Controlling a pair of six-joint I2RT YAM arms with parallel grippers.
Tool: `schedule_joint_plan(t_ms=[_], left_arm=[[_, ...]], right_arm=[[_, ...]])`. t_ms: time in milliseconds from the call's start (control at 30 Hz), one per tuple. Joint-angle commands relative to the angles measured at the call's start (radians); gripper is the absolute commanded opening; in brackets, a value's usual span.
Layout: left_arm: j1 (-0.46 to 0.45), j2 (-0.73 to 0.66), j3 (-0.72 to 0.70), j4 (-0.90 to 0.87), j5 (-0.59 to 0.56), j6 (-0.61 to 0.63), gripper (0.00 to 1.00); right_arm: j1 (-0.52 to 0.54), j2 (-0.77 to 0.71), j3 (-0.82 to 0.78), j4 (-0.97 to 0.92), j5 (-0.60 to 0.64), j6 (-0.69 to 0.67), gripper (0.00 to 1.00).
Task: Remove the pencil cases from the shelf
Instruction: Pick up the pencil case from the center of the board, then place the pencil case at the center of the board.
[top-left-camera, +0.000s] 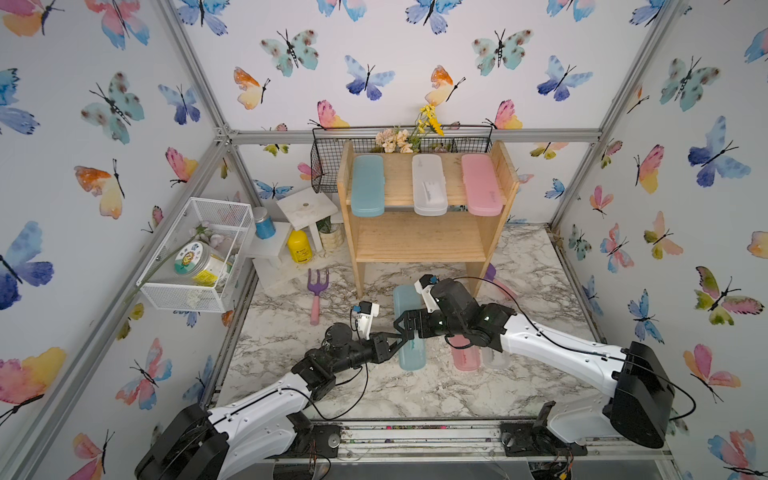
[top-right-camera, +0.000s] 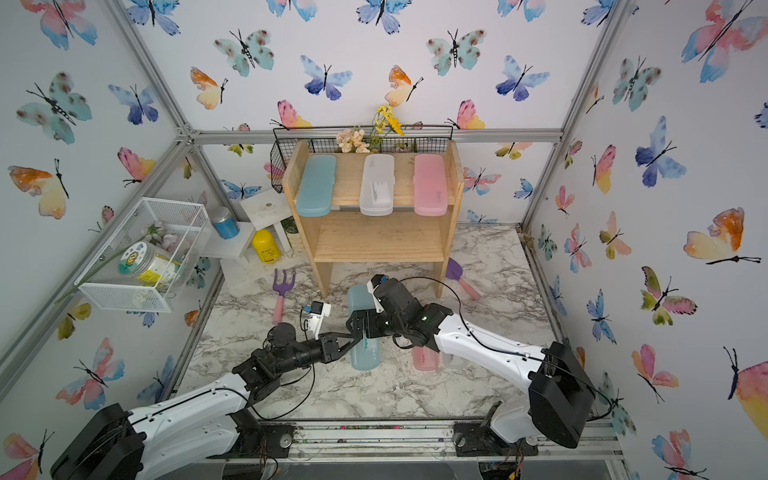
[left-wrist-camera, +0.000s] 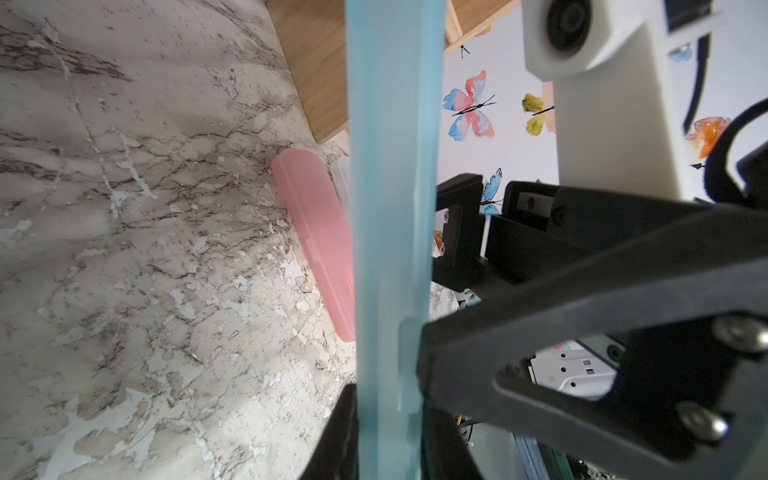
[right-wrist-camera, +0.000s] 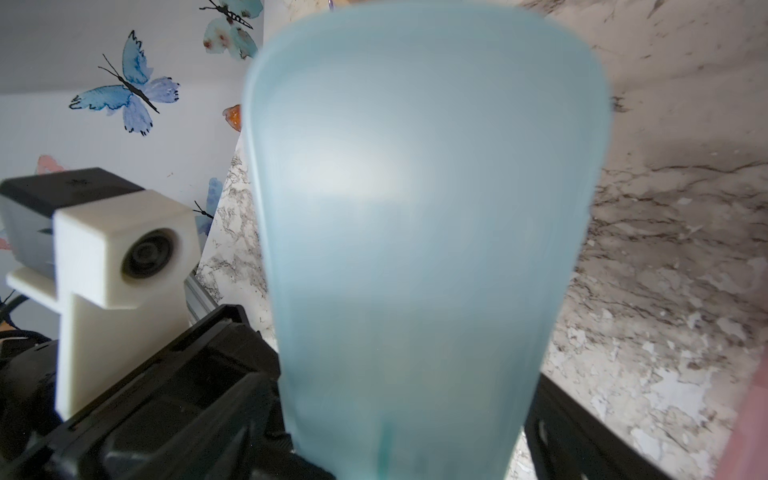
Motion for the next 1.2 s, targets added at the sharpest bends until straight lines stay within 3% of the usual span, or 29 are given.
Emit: schedule_joint_plan(t_ms=[0,100,233,300,433,533,633,867,1000,1167], left_arm=[[0.004,0.000,0.017,0.038,-0.011,0.009,0.19],[0.004,-0.005,0.015,0.033,-0.013,0.010,0.20],[0.004,-0.015,0.014,0.021,-0.017,0.014,0.28],[0.004,-0.017,0.012,0.015,-0.021,0.014,0.38],[0.004,-0.020,0.014,-0.003,-0.035,0.017,0.82],[0.004,-0.035,0.021,-0.058,-0.064,0.033,1.00],[0.004,-0.083,0.044,-0.197,-0.128,0.069,0.99],[0.005,-0.265,0.060,-0.594,-0.473,0.112,0.99],[0.006,-0.336,0.020,-0.610,-0.529,0.091,0.99],[0.007,-0.340,0.007,-0.605,-0.522,0.094,0.99]], right_arm=[[0.013,0.031,0.012,0.012,-0.007,0.013,0.99],[0.017,0.043,0.004,0.014,-0.001,0.023,0.98],[0.018,0.040,-0.001,0.020,0.012,0.032,0.88],[0.019,0.036,0.000,0.023,0.016,0.032,0.82],[0.019,0.034,0.003,0.009,0.033,0.031,0.77],[0.017,0.036,-0.009,-0.005,0.072,0.021,0.77],[0.005,0.056,-0.020,-0.047,0.132,-0.006,0.79],[-0.029,0.208,-0.023,-0.081,0.095,-0.043,0.81],[-0.031,0.306,0.028,-0.114,0.102,-0.048,0.81],[-0.078,0.348,0.049,-0.132,0.098,-0.060,0.81]])
